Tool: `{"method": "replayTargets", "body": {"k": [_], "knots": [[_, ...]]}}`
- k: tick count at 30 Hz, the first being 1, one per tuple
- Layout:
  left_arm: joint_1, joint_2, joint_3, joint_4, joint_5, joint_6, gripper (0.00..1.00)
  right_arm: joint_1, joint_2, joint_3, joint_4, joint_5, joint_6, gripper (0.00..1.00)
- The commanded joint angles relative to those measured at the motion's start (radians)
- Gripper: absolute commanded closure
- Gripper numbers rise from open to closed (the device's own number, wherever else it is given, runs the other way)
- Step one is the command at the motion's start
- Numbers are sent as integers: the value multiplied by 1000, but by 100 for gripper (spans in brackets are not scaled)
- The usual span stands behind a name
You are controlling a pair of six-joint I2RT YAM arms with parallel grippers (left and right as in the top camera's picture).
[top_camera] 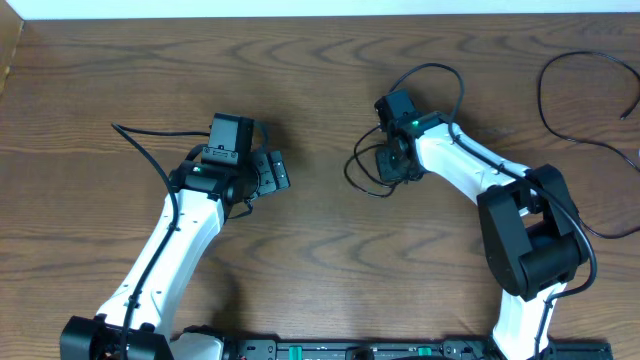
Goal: Untangle cables
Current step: 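Carry the black cable to the upper right with the right gripper and release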
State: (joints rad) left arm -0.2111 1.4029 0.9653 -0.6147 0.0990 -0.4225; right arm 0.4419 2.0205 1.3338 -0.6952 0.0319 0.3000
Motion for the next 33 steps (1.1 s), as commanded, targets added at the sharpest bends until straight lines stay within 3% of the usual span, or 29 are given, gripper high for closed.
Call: {"method": "replayTargets", "body": {"k": [1, 6, 16, 20, 33], "knots": [[3, 0, -4, -2, -9, -8, 7, -4, 30, 10, -14, 21, 44, 99], [3, 0, -4, -2, -9, -8, 7, -42, -14, 118, -109, 22, 30, 99], [3, 0, -4, -2, -9, -8, 7, -192, -78, 508, -278, 23, -41, 99], [3, 0, -4, -2, -9, -8, 7, -275, -78, 599, -219, 106, -48, 99], [3, 0, -4, -2, -9, -8, 7, -475, 40, 600, 77, 110, -67, 99]]}}
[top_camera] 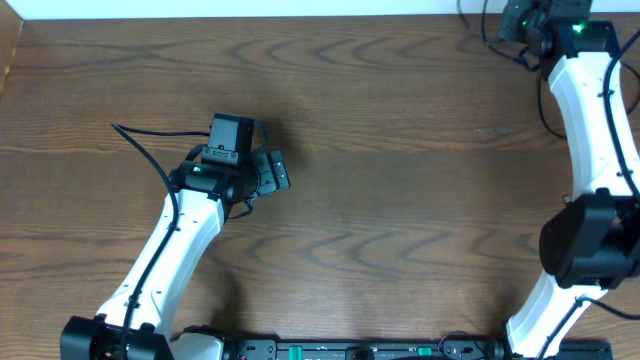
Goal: Untangle cables
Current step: 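Carry the black cable to the upper right with the right gripper and release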
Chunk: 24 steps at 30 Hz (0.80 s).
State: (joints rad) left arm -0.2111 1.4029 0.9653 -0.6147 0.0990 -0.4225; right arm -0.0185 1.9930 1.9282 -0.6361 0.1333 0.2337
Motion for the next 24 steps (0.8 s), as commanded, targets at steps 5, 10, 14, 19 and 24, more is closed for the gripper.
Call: {"method": "replayTargets", "body": {"k": [5, 10, 14, 19, 24], "knots": [[3, 0, -4, -2, -9, -8, 7, -45, 188, 6, 93, -24, 6, 99], [3, 0, -4, -2, -9, -9, 7, -70, 307, 6, 121, -35, 32, 99], [3, 0, -4, -2, -9, -9, 7, -87, 372, 6, 119, -50, 47, 95], [3, 0, -4, -2, -9, -9, 7, -103, 368, 7, 95, -73, 45, 44], [3, 0, -4, 2, -9, -8, 7, -109, 264, 8, 35, -74, 39, 16]]}}
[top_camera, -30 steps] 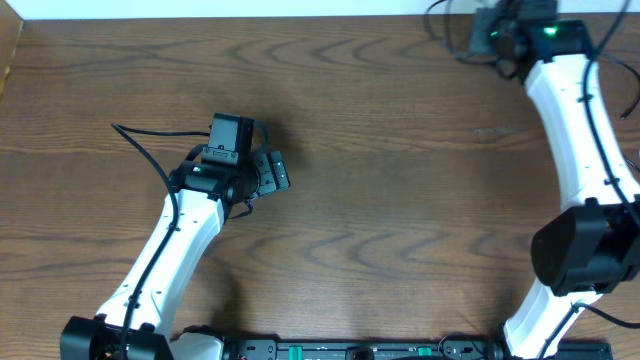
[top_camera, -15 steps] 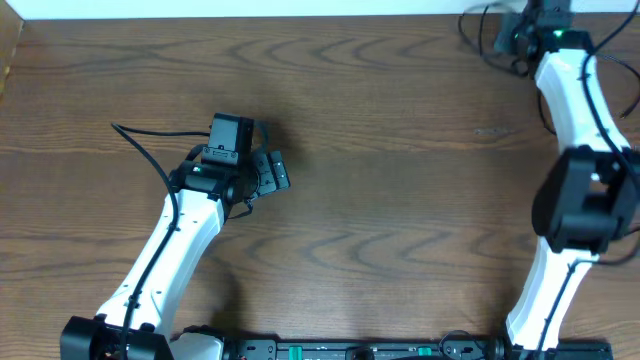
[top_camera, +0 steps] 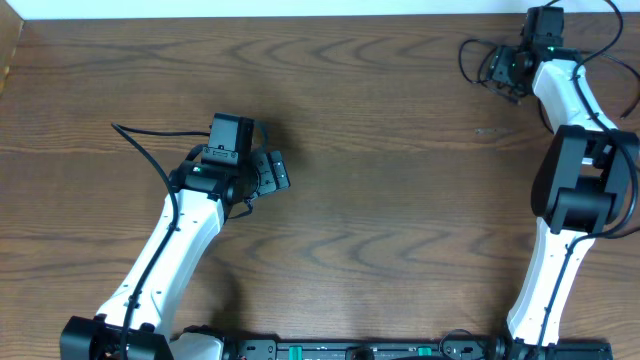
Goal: Untangle cables
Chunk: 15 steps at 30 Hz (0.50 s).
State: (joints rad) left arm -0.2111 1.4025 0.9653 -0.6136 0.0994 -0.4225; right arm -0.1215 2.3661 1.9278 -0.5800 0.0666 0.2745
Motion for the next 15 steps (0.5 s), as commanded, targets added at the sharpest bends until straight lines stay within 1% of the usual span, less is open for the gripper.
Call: {"method": "replayTargets", "body": {"k": [1, 5, 9, 11, 15], "knots": [[3, 0, -4, 1, -9, -9, 7, -7, -134, 8, -37, -8, -2, 14], [3, 0, -4, 1, -9, -8, 7, -6, -269, 8, -145, -20, -3, 5], [3, 0, -4, 0, -9, 6, 7, -3, -401, 8, -293, -48, -47, 2], [3, -14, -3, -1, 19, 53, 7, 1, -469, 8, -386, -79, -65, 2], [3, -80, 36, -43, 91, 141, 7, 9, -575, 8, -517, -158, -111, 1]]}}
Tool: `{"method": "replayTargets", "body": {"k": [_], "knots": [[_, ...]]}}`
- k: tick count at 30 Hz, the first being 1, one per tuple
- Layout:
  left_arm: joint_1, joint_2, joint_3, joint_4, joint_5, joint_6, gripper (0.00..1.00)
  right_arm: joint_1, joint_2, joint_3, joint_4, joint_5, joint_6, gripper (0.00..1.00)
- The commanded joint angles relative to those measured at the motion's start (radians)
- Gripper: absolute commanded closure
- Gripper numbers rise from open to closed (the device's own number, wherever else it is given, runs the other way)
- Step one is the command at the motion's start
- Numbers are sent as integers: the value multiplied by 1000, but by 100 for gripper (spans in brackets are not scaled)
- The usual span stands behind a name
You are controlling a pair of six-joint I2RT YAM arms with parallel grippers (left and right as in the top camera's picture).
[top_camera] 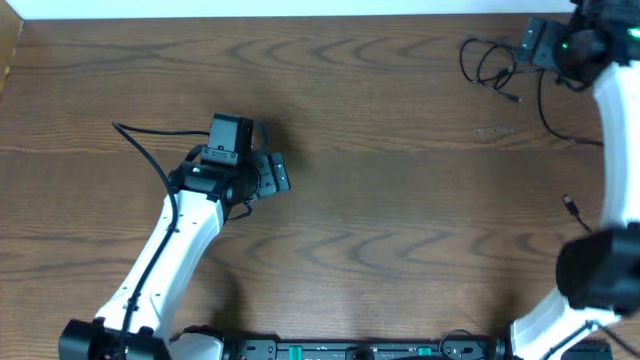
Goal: Untangle cables
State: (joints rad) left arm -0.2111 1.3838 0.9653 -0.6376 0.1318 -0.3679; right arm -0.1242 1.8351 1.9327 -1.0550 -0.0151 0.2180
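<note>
A bundle of thin black cable (486,64) lies in loops at the far right of the table, one loose end (515,99) pointing toward the front. My right gripper (527,46) is just right of the loops and looks open, its fingers off the cable. Another black cable (556,118) runs along the right edge under the right arm, with a small plug (570,204) lying apart. My left gripper (271,171) sits at the table's middle left, open and holding nothing, far from the cables.
The left arm's own black lead (140,145) trails to the left of its wrist. The white right arm (618,140) stretches along the right edge of the brown wooden table (380,220). A white wall strip borders the far edge.
My right gripper has shifted right and toward the far edge, off the cable bundle. The bundle stays on the table where it was, a little more spread. The left arm has not moved.
My right gripper was at the table's middle on a looped cable bundle. Then it was at the far right corner with the bundle carried along. Then the bundle rested at the far right under the gripper, and now it lies there with the gripper drawn aside.
</note>
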Motion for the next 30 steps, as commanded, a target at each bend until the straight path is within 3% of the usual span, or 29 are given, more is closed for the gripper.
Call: {"method": "replayTargets", "body": {"k": [1, 13, 19, 30], "knots": [[3, -88, 49, -29, 71, 103, 7, 15, -68, 3, -67, -96, -70, 1], [3, -371, 69, -39, 62, 105, 7, 111, -363, 3, -308, -150, -137, 1], [3, -373, 69, -40, 62, 105, 7, 111, -505, 3, -435, -153, -60, 1], [3, -348, 69, -39, 62, 105, 6, 111, -621, 3, -482, -155, -56, 1]]}}
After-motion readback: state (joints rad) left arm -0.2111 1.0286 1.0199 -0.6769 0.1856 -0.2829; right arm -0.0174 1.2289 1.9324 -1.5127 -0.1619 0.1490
